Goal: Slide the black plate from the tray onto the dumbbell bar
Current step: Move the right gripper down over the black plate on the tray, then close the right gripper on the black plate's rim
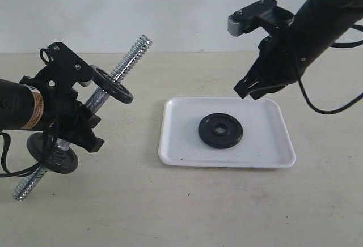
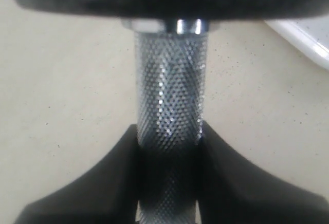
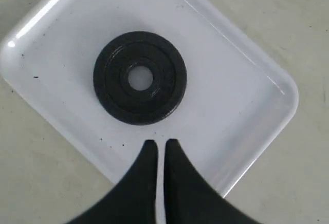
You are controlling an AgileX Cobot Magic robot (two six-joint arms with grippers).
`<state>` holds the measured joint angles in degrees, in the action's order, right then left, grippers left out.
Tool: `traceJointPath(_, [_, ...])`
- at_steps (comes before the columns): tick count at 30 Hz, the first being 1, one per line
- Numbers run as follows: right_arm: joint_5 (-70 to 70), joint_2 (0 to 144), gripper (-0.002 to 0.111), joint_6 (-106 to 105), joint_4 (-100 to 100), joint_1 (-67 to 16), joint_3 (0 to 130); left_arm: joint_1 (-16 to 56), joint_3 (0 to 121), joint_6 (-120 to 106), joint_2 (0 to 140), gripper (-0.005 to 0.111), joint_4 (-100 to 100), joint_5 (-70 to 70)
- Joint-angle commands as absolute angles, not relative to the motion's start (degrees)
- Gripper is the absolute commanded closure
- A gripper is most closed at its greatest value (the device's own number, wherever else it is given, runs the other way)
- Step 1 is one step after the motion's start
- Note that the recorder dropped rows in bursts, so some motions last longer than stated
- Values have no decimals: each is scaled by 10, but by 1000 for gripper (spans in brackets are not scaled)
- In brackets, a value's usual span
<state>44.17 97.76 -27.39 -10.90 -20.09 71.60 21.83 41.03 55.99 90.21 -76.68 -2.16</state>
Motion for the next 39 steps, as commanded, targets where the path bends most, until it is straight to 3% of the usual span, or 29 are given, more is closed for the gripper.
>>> traceJointPath(1, [458, 1020, 109, -256, -92, -213, 756, 220, 433, 566, 865, 102, -769, 0])
traceJointPath(6, [528, 1074, 105, -254, -91, -213, 805, 220, 433, 566, 861, 102, -769, 0])
traceJointPath(15, [584, 1132, 69, -238, -98, -216, 866, 220, 433, 566, 854, 102, -769, 0])
traceJointPath(22, [541, 1137, 50, -228, -93, -247, 881, 220, 433, 566, 854, 102, -769, 5])
traceJointPath(39, [536, 1160, 48, -141, -8, -286, 900, 220, 433, 566, 854, 102, -769, 6])
